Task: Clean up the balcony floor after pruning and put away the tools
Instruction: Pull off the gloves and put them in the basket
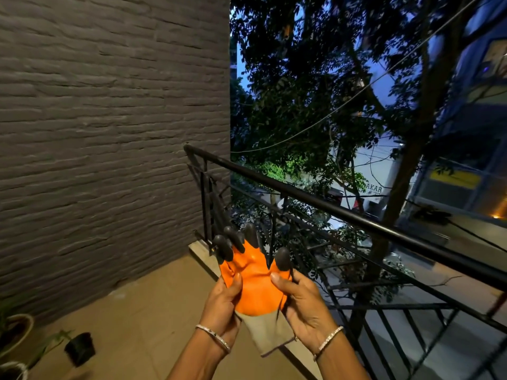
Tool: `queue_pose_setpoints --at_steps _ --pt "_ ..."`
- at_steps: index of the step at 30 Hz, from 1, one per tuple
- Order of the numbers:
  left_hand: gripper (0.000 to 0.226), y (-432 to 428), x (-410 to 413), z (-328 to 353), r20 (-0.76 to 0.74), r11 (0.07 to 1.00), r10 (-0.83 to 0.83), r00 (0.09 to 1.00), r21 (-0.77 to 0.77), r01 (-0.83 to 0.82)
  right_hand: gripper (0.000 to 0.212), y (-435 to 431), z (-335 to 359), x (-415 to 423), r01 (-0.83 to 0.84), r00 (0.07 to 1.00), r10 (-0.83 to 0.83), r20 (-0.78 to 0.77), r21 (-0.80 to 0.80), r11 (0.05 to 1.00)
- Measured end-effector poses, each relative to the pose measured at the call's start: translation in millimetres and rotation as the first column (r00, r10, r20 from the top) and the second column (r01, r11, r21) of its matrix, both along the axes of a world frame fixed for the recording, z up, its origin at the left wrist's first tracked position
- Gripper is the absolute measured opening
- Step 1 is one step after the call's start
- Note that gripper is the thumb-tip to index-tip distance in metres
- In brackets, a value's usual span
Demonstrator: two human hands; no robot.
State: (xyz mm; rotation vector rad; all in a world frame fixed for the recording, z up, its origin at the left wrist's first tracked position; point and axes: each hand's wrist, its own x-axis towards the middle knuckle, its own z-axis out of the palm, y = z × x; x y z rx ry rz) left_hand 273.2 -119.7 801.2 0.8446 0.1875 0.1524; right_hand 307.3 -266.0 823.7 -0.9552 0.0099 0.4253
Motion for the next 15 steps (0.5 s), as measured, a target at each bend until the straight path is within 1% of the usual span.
queue_pose_setpoints --at_steps 2,3,5,7,9,12,15 --pt "0.058 0.8 -0.6 2.5 0.023 0.998 -0.061 0.998 0.006 0.060 0.038 -3.5 0.7 0.3 -0.007 1.000 0.007 -0.012 -0.005 1.000" --pt "0.061 1.7 -0.2 4.1 0.031 0.996 -0.085 0.996 0.015 0.085 0.038 -5.3 1.7 0.0 -0.017 1.000 0.017 -0.009 -0.015 1.000" --pt "0.050 4.9 0.6 4.1 0.017 0.993 -0.112 0.994 0.044 0.111 0.035 -9.8 3.9 -2.5 -0.042 0.999 0.043 0.017 -0.057 0.997" --pt "0.047 8.6 2.6 3.1 -0.003 0.990 -0.114 0.993 0.086 0.114 0.030 -13.5 6.8 -5.1 -0.051 0.997 0.057 0.050 -0.125 0.991" --pt "0.042 8.6 0.8 7.7 -0.022 0.980 -0.119 0.993 0.156 0.121 0.029 -14.5 8.3 -5.8 -0.071 0.995 0.081 0.065 -0.152 0.986" --pt "0.039 7.2 -3.2 13.4 -0.018 0.957 -0.102 0.995 0.270 0.103 0.036 -11.3 8.0 -2.9 -0.080 0.997 0.081 0.010 -0.085 0.993" --pt "0.040 11.7 -6.7 16.0 0.013 0.939 -0.120 0.993 0.325 0.109 0.050 -8.5 5.4 0.3 -0.105 0.994 0.104 -0.016 -0.100 0.989"
